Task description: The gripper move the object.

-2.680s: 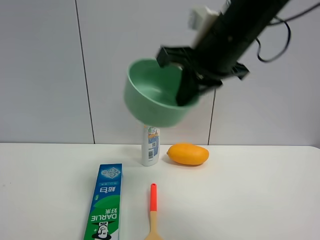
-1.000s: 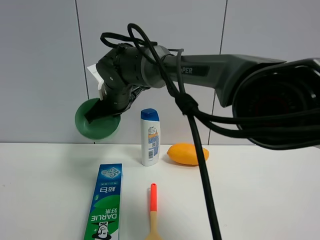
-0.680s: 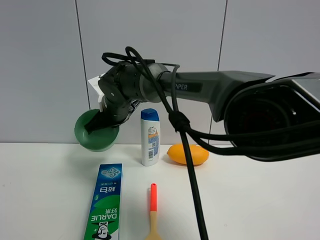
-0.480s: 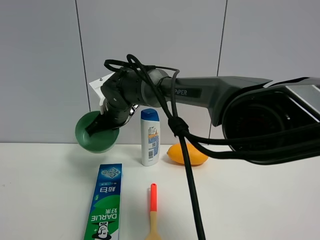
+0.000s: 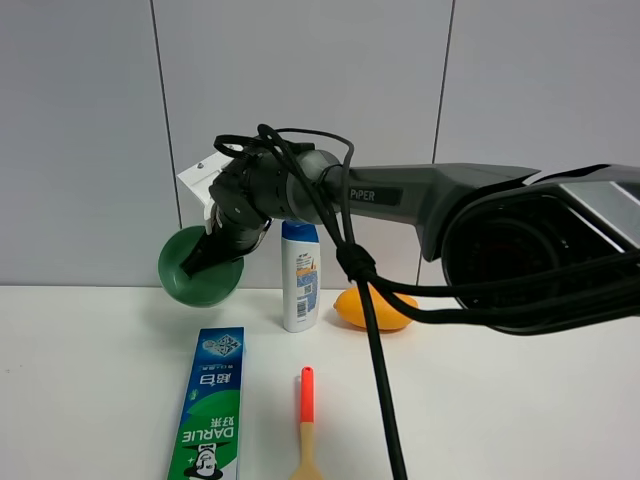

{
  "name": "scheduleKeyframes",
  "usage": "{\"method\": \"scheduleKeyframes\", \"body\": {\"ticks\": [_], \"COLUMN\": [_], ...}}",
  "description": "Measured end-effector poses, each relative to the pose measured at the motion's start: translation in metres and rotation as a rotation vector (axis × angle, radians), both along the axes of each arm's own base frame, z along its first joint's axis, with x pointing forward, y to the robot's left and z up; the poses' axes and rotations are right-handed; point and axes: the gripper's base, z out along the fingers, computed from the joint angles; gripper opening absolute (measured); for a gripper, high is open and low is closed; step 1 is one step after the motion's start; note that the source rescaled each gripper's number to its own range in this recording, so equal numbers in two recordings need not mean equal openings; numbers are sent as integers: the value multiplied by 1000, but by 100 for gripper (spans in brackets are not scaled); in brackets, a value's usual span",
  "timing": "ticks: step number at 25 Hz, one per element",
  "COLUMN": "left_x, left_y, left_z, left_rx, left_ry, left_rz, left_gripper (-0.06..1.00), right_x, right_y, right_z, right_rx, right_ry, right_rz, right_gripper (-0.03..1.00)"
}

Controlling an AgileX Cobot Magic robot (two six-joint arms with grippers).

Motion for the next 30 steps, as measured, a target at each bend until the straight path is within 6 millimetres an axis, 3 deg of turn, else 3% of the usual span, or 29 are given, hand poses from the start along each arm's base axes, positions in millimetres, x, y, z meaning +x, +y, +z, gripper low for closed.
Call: {"method": "scheduleKeyframes", "body": {"ticks": [8,17,24,30], "left_x": [0,0,0,0], "left_y": [0,0,0,0], "left_z": [0,0,0,0], "left_rx": [0,0,0,1], "left_ry": [0,0,0,0], "left_rz": [0,0,0,1], "left_gripper": [100,100,100,100], "right_x": [-1,5,8,8], "right_y": [2,-2,-7,-6], "right_z": [0,0,-21,-22], "right_rx": [-155,-135,-124,-105], "right_ry": [-76,-77,-17,-9], "right_rz": [144,141,99,100], "right_gripper": [0,0,0,1]}}
